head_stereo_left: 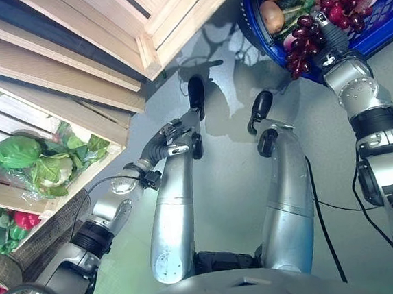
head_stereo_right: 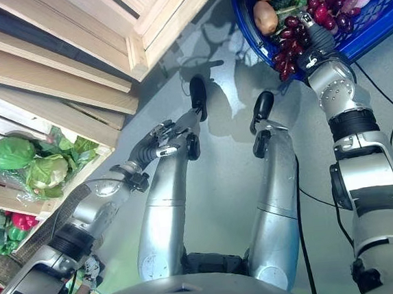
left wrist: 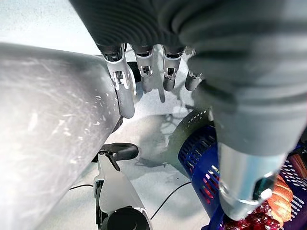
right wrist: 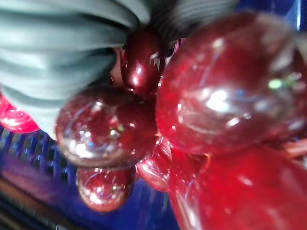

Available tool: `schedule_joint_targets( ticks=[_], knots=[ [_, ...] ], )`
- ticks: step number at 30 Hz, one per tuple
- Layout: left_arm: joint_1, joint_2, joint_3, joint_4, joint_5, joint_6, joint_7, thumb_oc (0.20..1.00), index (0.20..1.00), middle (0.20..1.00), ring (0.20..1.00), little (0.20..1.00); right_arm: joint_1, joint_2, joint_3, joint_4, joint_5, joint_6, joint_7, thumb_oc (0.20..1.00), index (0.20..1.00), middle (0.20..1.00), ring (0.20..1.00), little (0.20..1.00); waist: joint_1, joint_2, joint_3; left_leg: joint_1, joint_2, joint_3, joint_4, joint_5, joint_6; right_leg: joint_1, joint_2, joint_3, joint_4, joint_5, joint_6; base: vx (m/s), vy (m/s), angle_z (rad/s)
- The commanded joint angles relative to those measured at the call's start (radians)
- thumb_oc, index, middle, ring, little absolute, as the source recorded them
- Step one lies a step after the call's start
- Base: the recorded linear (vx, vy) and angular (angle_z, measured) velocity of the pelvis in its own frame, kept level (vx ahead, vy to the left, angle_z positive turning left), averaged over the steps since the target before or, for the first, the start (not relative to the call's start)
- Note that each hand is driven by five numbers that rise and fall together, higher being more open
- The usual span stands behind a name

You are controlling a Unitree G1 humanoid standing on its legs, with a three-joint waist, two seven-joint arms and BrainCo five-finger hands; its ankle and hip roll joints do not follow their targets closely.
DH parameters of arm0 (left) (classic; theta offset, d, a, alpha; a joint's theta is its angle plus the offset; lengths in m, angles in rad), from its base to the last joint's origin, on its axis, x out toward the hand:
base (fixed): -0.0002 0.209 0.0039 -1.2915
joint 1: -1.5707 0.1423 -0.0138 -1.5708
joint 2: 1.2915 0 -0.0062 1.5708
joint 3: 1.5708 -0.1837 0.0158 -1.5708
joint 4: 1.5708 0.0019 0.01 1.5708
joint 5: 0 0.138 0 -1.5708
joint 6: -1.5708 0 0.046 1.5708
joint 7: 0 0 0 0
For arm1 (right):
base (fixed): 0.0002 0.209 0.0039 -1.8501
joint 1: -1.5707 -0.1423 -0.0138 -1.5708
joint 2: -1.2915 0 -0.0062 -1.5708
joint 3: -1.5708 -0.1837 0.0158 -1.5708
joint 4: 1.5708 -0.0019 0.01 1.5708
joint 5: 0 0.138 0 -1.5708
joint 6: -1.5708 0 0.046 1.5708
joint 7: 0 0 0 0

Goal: Pick up fruits and vegetables into the basket

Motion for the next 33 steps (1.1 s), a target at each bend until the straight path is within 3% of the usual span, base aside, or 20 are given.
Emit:
schedule_joint_targets(
  ticks=[1, 4, 8, 12, 20, 27, 29, 33],
  knots=[
    [0.094, -0.103, -0.109, 0.027, 0.059, 0.0, 0.009, 1.0, 1.0, 1.0, 1.0, 1.0, -0.004, -0.107, -0.017, -0.035, -0.015, -0.122, -0.025, 1.0, 1.0, 1.0, 1.0, 1.0, -0.026, 0.14, -0.053, 0.025, -0.033, -0.006, 0.055, -0.149, 0.047, -0.004, 0.049, -0.04, -0.021, 0.051, 0.041, 0.0, 0.0, 0.0],
    [0.1, -0.111, -0.116, 0.018, 0.065, -0.013, 0.009, 1.0, 1.0, 1.0, 1.0, 1.0, -0.007, -0.102, -0.028, -0.04, -0.013, -0.15, -0.019, 1.0, 1.0, 1.0, 1.0, 1.0, -0.026, 0.141, -0.053, 0.031, -0.032, -0.005, 0.046, -0.147, 0.047, 0.002, 0.054, -0.039, -0.034, 0.054, 0.041, 0.0, 0.0, 0.0],
    [0.13, -0.127, -0.124, 0.007, 0.076, -0.059, 0.019, 1.0, 1.0, 1.0, 1.0, 1.0, 0.01, -0.108, -0.029, -0.095, -0.211, -0.248, -0.037, 1.0, 1.0, 1.0, 1.0, 1.0, -0.035, 0.145, -0.053, 0.058, -0.032, 0.0, 0.022, -0.143, 0.044, 0.026, 0.06, -0.038, -0.06, 0.056, 0.039, -0.01, 0.031, -0.01],
    [0.149, -0.13, -0.106, 0.007, 0.11, -0.062, 0.098, 1.0, 1.0, 1.0, 1.0, 1.0, 0.055, -0.102, -0.024, -0.184, -0.348, -0.253, -0.066, 1.0, 1.0, 1.0, 1.0, 1.0, -0.044, 0.142, -0.053, 0.091, -0.031, 0.008, 0.0, -0.138, 0.04, 0.058, 0.067, -0.038, -0.087, 0.059, 0.037, -0.03, 0.033, -0.06],
    [0.206, -0.115, -0.052, -0.02, 0.162, -0.102, 0.075, 1.0, 1.0, 1.0, 1.0, 1.0, 0.244, -0.079, -0.058, -0.385, -0.537, -0.226, -0.159, 1.0, 1.0, 1.0, 1.0, 1.0, -0.073, 0.126, -0.053, 0.162, -0.027, 0.029, -0.025, -0.138, 0.039, 0.125, 0.075, -0.036, -0.127, 0.065, 0.036, -0.02, 0.036, -0.05],
    [0.219, -0.065, -0.005, -0.117, 0.374, -0.21, 0.155, 1.0, 1.0, 1.0, 1.0, 1.0, 0.518, 0.037, -0.035, -0.55, -0.608, -0.282, -0.186, 1.0, 1.0, 1.0, 1.0, 1.0, -0.115, 0.095, -0.053, 0.272, -0.02, 0.056, -0.065, -0.139, 0.046, 0.232, 0.094, -0.031, -0.184, 0.08, 0.042, -0.02, 0.028, -0.07],
    [0.215, -0.06, -0.001, -0.128, 0.383, -0.212, 0.16, 1.0, 1.0, 1.0, 1.0, 1.0, 0.538, 0.046, -0.029, -0.559, -0.613, -0.29, -0.189, 1.0, 1.0, 1.0, 1.0, 1.0, -0.118, 0.092, -0.053, 0.282, -0.02, 0.058, -0.066, -0.14, 0.046, 0.24, 0.094, -0.031, -0.187, 0.082, 0.043, -0.01, 0.01, -0.08],
    [0.193, -0.01, 0.077, -0.227, 0.478, -0.26, 0.233, 1.0, 1.0, 1.0, 1.0, 1.0, 0.684, 0.114, 0.003, -0.613, -0.717, -0.352, -0.193, 1.0, 1.0, 1.0, 1.0, 1.0, -0.149, 0.069, -0.053, 0.371, -0.02, 0.08, -0.09, -0.147, 0.043, 0.334, 0.097, -0.032, -0.231, 0.09, 0.056, -0.01, 0.021, -0.12]
  ],
)
